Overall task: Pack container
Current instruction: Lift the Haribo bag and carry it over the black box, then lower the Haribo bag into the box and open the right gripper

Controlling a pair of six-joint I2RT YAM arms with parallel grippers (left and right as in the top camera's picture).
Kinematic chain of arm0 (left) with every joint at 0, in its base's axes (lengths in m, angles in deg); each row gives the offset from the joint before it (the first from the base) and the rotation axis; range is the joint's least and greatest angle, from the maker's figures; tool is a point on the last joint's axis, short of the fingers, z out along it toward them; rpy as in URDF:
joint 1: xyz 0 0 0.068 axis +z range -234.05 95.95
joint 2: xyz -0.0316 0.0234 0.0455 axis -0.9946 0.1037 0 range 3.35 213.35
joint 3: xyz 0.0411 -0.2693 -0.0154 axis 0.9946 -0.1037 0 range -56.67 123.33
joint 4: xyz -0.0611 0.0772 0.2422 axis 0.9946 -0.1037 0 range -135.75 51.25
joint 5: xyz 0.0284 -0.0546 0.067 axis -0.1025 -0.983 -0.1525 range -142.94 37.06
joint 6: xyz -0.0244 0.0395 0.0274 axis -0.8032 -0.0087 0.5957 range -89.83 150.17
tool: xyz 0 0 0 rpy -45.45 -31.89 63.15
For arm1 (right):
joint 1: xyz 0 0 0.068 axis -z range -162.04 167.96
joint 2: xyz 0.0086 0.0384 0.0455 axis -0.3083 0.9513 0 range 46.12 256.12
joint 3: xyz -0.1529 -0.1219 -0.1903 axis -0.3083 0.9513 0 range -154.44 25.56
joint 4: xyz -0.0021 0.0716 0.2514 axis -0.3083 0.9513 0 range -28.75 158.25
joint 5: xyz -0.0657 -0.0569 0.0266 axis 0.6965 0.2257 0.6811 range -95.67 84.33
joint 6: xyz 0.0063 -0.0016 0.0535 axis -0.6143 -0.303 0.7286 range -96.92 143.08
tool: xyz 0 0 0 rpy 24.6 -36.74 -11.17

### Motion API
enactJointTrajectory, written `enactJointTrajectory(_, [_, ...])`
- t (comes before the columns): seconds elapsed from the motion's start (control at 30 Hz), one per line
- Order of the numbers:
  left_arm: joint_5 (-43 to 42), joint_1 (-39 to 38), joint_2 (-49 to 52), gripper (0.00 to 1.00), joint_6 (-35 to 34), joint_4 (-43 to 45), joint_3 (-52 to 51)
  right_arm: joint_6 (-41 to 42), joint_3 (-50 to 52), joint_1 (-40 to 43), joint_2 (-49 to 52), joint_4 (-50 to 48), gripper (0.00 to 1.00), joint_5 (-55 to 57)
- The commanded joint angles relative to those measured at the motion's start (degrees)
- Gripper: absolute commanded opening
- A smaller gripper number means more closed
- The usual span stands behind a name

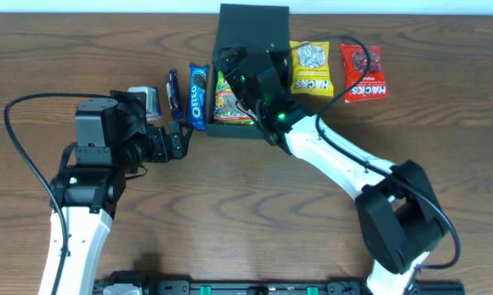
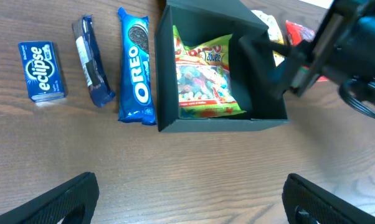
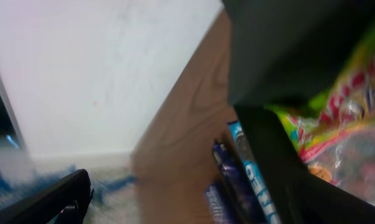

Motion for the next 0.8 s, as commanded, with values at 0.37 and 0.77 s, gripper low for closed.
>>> enactJointTrajectory(0.37, [0.0,0.1,0.0,0.95,0.8,-0.2,1.2,-48.6,-1.0,0.8,-2.6,9.2,0.01,0.9])
enactJointTrajectory(0.77, [0.0,0.1,0.0,0.95,0.8,-0.2,1.2,-50.7,-1.1,4.5,9.9,3.9,0.01,-1.4])
